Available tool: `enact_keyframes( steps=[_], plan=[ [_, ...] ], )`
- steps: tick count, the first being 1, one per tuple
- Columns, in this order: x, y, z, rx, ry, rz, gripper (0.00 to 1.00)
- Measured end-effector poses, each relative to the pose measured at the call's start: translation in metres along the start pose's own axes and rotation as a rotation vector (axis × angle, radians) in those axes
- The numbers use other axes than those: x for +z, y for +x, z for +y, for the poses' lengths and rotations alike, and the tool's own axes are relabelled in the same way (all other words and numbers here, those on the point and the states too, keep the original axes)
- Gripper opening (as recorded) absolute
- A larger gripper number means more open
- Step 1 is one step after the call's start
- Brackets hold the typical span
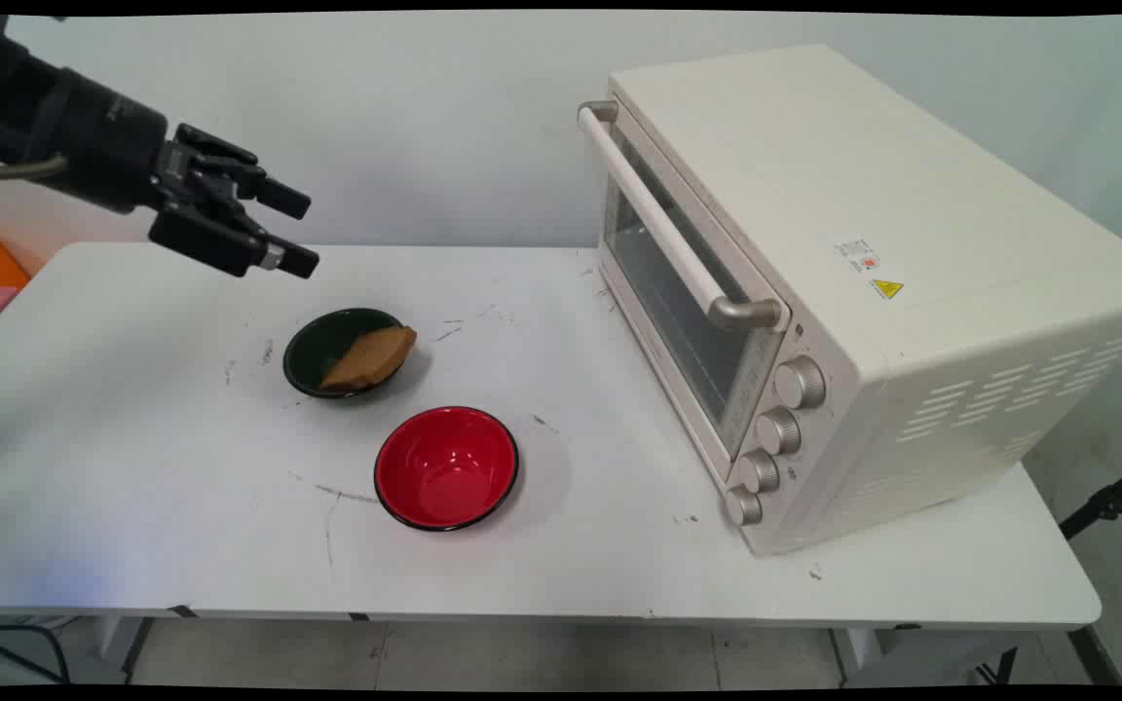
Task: Open the oven
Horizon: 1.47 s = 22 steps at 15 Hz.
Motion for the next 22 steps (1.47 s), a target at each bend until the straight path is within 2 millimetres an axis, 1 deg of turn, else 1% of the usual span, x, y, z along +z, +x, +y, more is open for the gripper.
enact_keyframes(
  steps=[2,6,10,11,15,18,22],
  plan=[
    [0.003,0.011,0.001,-0.008,0.005,-0.003,1.0],
    [0.01,0.039,0.004,-0.021,0.016,0.002,1.0],
    [0.023,0.077,0.008,-0.02,0.027,0.009,1.0],
    [0.026,0.084,0.009,-0.017,0.029,0.008,1.0],
    [0.051,0.13,0.014,0.012,0.04,-0.001,1.0],
    [0.068,0.154,0.015,0.04,0.047,-0.013,1.0],
    [0.101,0.195,0.012,0.073,0.065,-0.051,1.0]
  ],
)
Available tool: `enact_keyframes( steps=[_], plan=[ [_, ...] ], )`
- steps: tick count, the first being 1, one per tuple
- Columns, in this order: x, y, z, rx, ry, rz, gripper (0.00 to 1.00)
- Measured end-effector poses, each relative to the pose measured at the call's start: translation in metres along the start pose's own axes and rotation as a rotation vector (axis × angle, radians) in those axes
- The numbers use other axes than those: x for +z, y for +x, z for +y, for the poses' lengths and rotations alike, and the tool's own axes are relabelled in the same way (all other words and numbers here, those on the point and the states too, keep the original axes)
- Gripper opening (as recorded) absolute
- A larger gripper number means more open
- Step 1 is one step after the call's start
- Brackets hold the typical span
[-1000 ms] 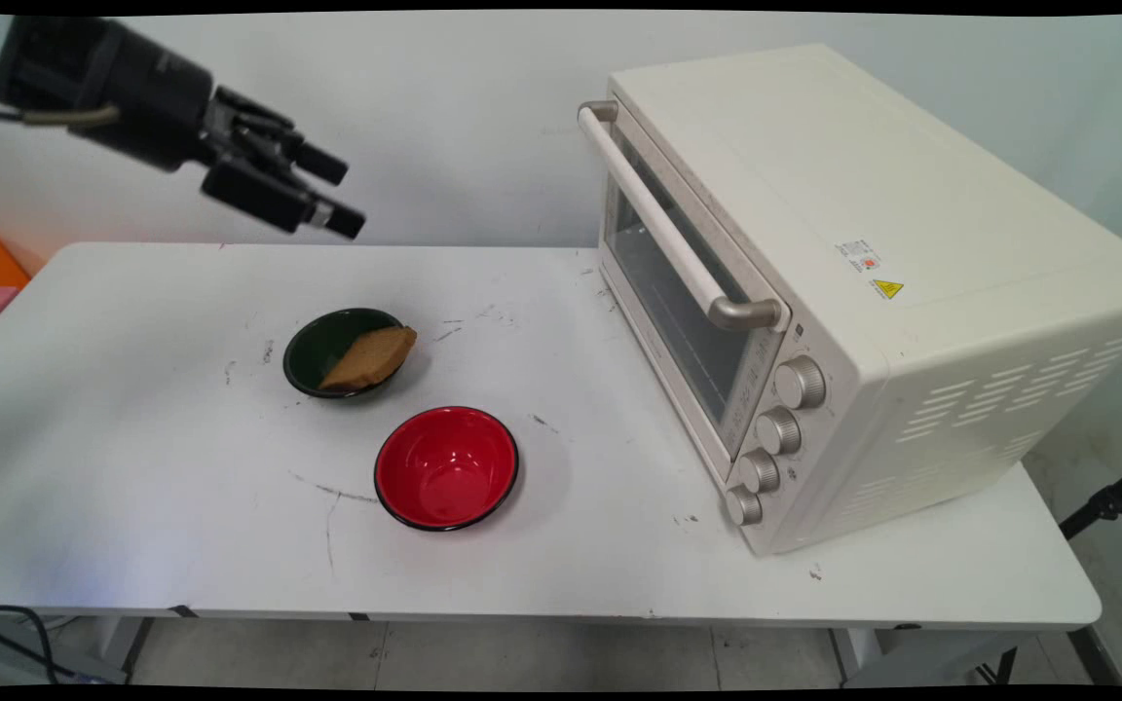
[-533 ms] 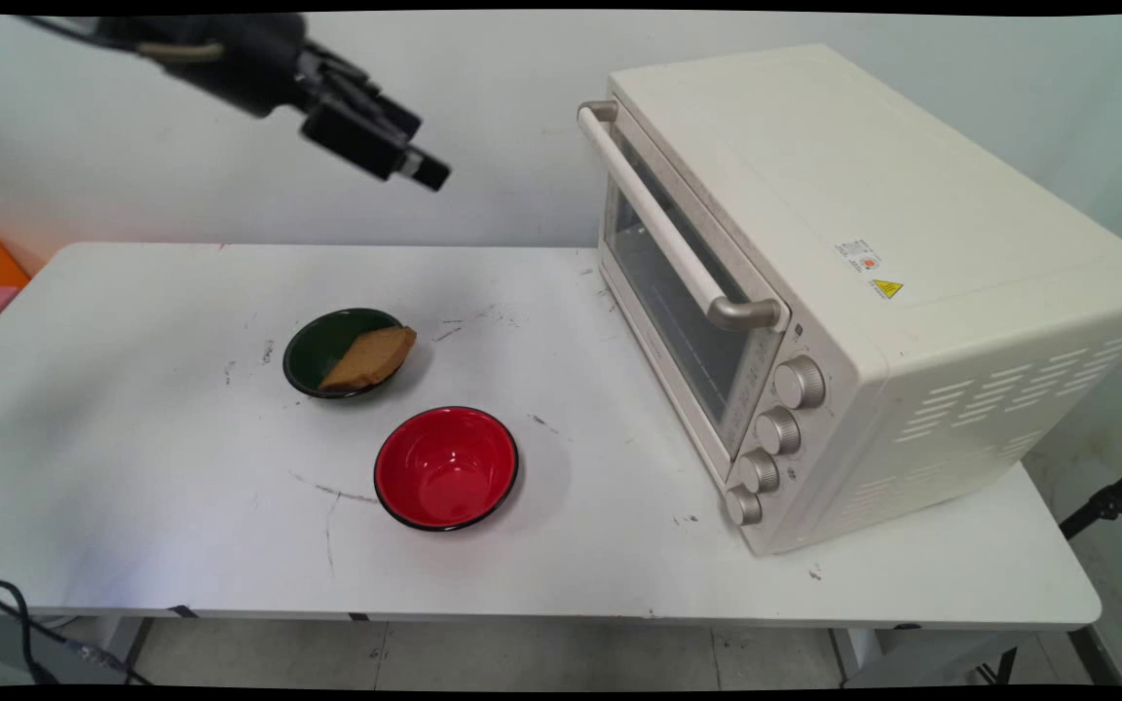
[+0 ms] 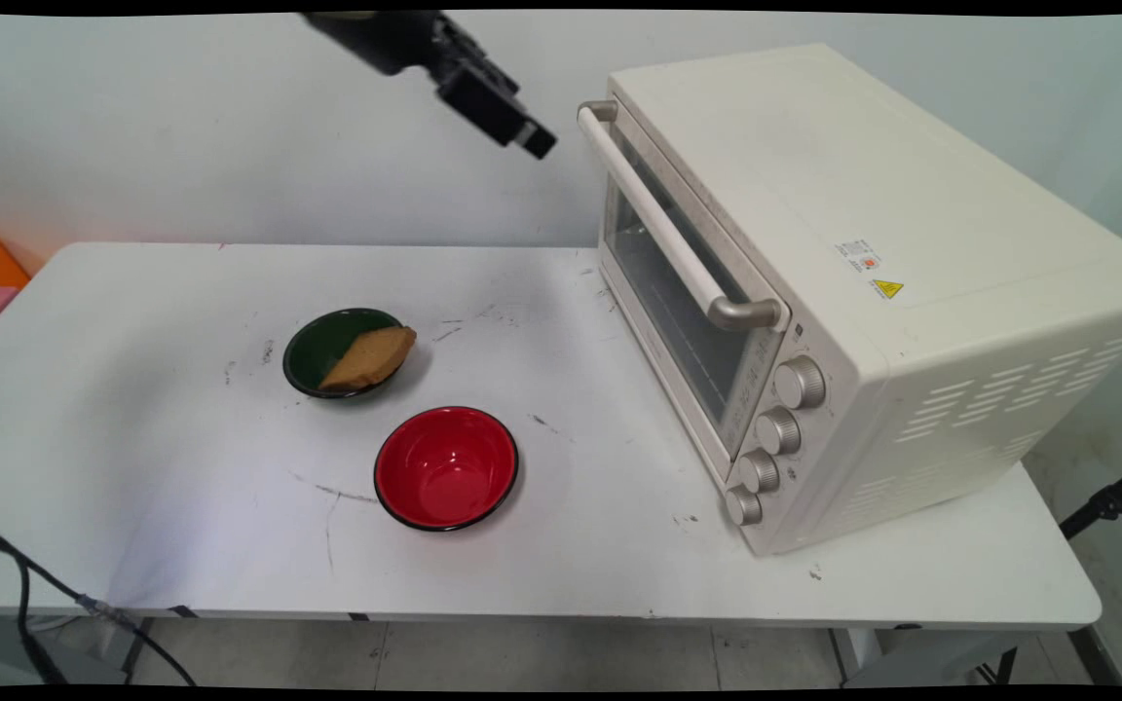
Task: Open the oven
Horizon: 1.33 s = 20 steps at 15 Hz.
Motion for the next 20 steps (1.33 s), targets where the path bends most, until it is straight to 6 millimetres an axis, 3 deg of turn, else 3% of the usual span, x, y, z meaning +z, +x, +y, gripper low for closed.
enact_keyframes(
  steps=[7,14,15,20],
  plan=[
    [0.046,0.052,0.0,0.001,-0.022,-0.063,1.0],
    [0.077,0.075,0.0,0.012,-0.049,-0.109,1.0],
    [0.08,0.077,0.0,0.014,-0.053,-0.114,0.0],
    [0.093,0.081,0.001,0.018,-0.067,-0.138,0.0]
  ],
)
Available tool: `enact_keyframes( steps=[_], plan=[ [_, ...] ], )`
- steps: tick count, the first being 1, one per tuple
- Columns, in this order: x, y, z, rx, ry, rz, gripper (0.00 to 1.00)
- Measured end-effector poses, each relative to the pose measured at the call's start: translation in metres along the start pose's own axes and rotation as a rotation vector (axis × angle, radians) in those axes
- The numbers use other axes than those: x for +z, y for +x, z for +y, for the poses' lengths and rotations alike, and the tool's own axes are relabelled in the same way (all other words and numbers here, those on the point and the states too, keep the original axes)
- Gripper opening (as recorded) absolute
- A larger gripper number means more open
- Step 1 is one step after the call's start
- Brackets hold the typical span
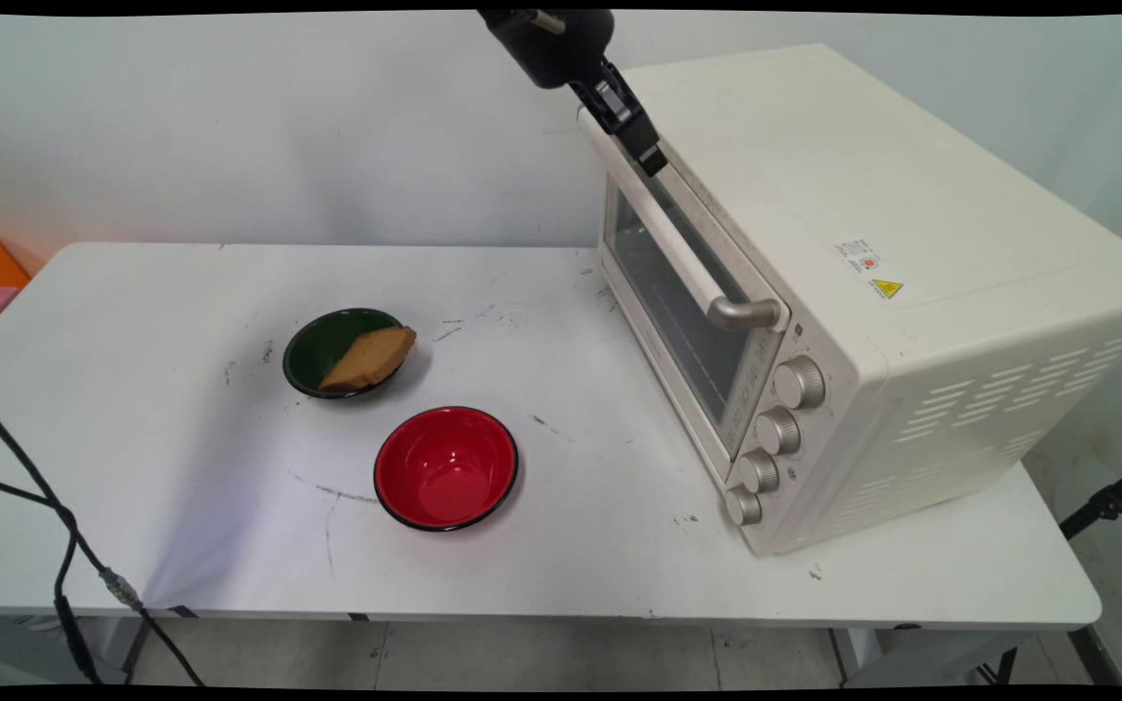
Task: Open the oven
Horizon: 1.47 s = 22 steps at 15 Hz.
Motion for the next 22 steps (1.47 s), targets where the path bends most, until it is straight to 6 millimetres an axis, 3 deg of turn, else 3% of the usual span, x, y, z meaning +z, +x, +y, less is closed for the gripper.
enact_keyframes(
  steps=[22],
  plan=[
    [0.052,0.003,0.0,-0.041,-0.019,-0.021,0.0]
  ],
)
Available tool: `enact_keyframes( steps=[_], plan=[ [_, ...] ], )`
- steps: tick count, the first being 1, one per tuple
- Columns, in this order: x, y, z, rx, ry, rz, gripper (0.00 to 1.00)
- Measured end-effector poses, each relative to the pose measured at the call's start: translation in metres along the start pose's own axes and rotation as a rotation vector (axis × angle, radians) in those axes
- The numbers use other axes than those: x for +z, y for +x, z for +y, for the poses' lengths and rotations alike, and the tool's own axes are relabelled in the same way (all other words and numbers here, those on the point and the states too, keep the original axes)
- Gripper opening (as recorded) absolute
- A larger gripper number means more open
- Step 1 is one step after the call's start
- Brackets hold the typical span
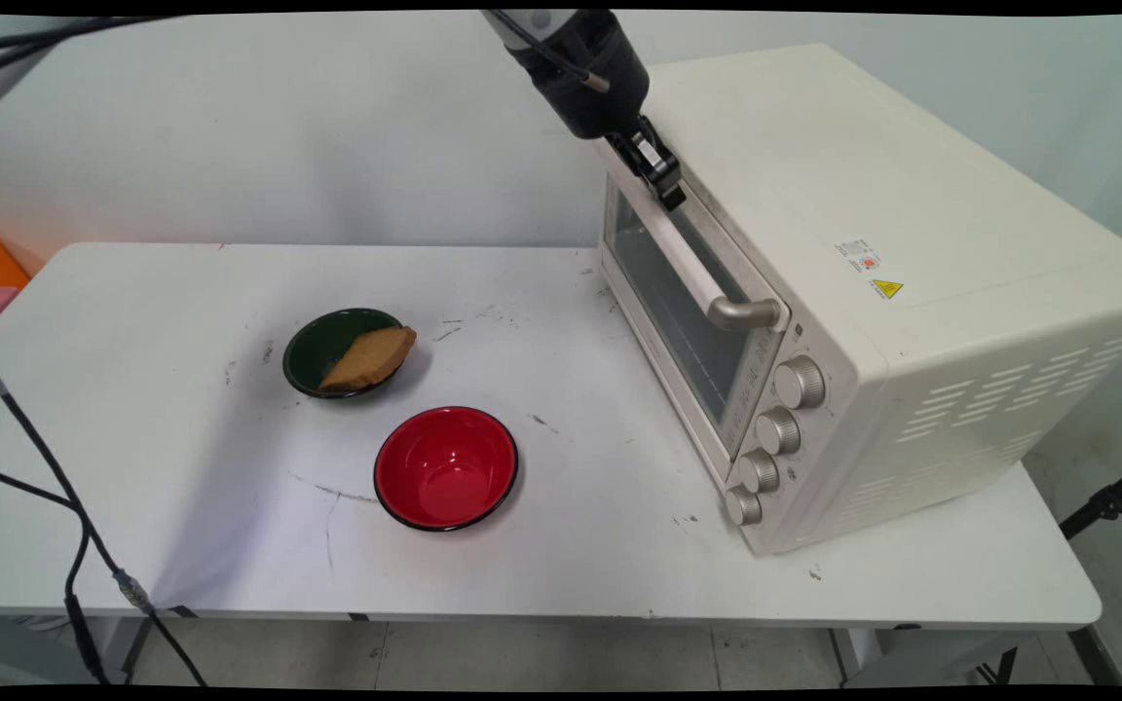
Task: Open the oven
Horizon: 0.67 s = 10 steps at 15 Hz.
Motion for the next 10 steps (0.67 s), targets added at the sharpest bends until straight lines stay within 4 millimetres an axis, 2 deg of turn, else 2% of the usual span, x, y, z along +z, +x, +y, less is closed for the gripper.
enact_keyframes(
  steps=[10],
  plan=[
    [0.002,-0.023,0.002,0.021,0.004,-0.02,0.0]
  ],
)
